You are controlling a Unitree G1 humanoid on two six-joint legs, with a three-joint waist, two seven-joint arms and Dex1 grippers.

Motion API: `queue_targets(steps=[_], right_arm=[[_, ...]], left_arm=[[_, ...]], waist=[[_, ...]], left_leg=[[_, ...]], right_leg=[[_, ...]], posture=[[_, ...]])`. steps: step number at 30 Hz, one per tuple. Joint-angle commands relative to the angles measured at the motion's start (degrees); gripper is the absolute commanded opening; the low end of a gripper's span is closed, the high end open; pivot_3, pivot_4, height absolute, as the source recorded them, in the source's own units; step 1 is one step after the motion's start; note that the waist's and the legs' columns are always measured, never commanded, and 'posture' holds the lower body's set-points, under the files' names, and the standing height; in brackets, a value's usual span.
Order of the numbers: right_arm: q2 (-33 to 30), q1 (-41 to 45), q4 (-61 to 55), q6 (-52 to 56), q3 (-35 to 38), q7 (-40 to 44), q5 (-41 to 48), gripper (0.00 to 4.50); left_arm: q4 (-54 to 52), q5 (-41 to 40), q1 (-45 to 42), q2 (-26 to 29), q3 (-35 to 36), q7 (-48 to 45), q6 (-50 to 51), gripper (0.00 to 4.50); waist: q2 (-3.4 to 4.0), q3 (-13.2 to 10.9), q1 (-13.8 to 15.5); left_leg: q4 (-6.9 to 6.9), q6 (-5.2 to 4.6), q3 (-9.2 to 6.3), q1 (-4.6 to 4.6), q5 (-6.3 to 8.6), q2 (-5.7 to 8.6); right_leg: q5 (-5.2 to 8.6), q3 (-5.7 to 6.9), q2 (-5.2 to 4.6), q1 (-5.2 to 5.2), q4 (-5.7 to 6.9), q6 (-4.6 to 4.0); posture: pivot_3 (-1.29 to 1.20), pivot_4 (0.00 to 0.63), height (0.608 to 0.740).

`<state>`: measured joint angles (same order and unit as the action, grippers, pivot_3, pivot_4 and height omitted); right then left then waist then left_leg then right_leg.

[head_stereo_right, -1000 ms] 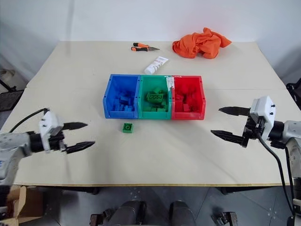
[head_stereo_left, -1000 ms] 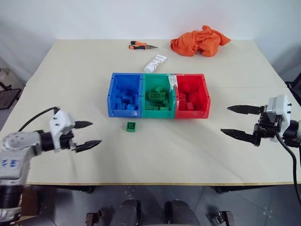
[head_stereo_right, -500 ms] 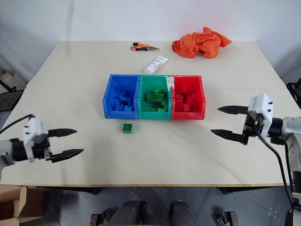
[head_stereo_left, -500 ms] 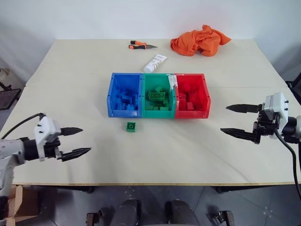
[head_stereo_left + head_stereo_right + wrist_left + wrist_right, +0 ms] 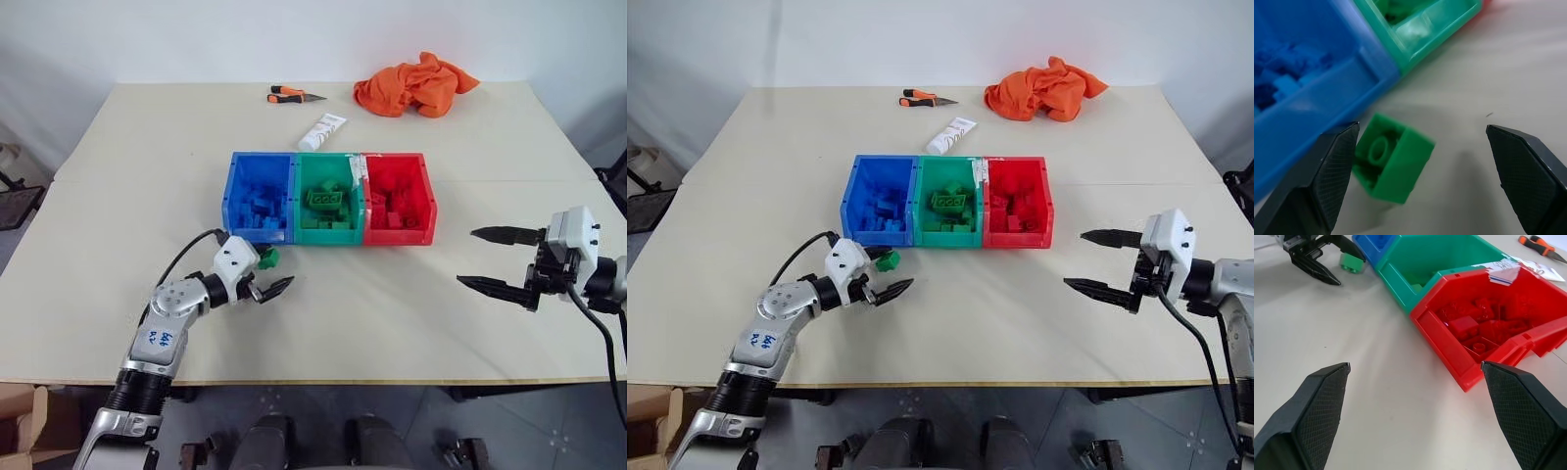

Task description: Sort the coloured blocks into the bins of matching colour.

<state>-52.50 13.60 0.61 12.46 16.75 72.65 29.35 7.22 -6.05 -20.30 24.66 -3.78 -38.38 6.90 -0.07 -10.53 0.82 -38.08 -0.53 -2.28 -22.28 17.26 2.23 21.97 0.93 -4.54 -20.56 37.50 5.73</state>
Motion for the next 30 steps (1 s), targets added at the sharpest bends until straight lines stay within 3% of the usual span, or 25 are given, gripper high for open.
queue_targets(steps=[1, 6, 7, 9, 19, 25, 30], right_arm=[[-0.4, -1.0, -3.0, 0.3, 2.9, -1.1, 1.7, 4.5], [-0.4, -1.9, -3.9, 0.7, 3.6, -2.1, 1.9, 4.5], [-0.4, -2.0, -4.0, 0.8, 3.6, -2.2, 1.9, 4.5], [-0.4, -2.0, -4.1, 0.9, 3.4, -2.4, 1.9, 4.5], [-0.1, -1.2, -3.8, 0.7, 2.7, -2.9, 1.6, 4.5], [0.0, -1.1, -3.9, 0.6, 2.8, -3.3, 1.6, 4.5], [0.2, -2.5, -5.2, 0.5, 4.5, -4.2, 2.2, 4.5]], left_arm=[[2.6, 1.7, -1.3, -0.6, -1.0, 0.8, -2.3, 4.41], [3.0, 1.3, -1.7, -0.5, -1.8, -0.7, -2.2, 4.41], [3.0, 1.5, -1.7, -0.4, -1.8, -0.6, -2.0, 4.23], [2.6, 1.5, -1.4, -0.1, -1.6, -0.6, -1.3, 3.82], [-2.6, -0.7, 0.1, -0.1, -1.0, -1.9, 2.9, 0.83], [-7.8, -2.5, -1.0, -1.0, -0.9, -2.2, 5.9, 0.83], [-11.5, -3.5, -5.9, -5.3, -2.5, -0.4, 8.9, 0.83]], waist=[[0.0, 0.0, 0.4], [0.0, 0.0, 0.6], [0.0, 0.0, 0.6], [0.0, 0.0, 0.6], [0.0, 0.0, 0.4], [0.0, 0.0, 0.5], [-0.02, 0.0, 0.8]], left_leg=[[-0.02, 0.0, -0.02, 0.0, 0.0, 0.0], [-0.03, 0.0, -0.03, 0.0, 0.0, 0.02], [-0.03, 0.0, -0.03, 0.0, 0.0, 0.02], [-0.03, 0.0, -0.03, 0.0, 0.0, 0.02], [-0.01, 0.01, -0.03, 0.02, 0.0, 0.0], [-0.01, 0.01, -0.05, -0.01, 0.0, 0.01], [-0.03, 0.01, -0.07, -0.04, 0.0, 0.03]], right_leg=[[0.0, 0.01, 0.0, 0.01, 0.0, 0.0], [0.0, 0.0, -0.02, 0.04, -0.04, 0.0], [0.0, 0.0, -0.02, 0.04, -0.05, 0.0], [0.0, 0.01, -0.02, 0.04, -0.05, 0.0], [0.0, 0.0, 0.0, 0.04, -0.03, 0.0], [0.0, 0.01, -0.01, 0.04, -0.06, 0.0], [0.0, 0.02, -0.02, 0.05, -0.09, 0.0]], posture=[[0.0, 0.15, 0.74], [0.0, 0.15, 0.74], [0.0, 0.15, 0.74], [0.0, 0.15, 0.74], [0.0, 0.15, 0.74], [0.0, 0.15, 0.74], [0.0, 0.15, 0.74]])
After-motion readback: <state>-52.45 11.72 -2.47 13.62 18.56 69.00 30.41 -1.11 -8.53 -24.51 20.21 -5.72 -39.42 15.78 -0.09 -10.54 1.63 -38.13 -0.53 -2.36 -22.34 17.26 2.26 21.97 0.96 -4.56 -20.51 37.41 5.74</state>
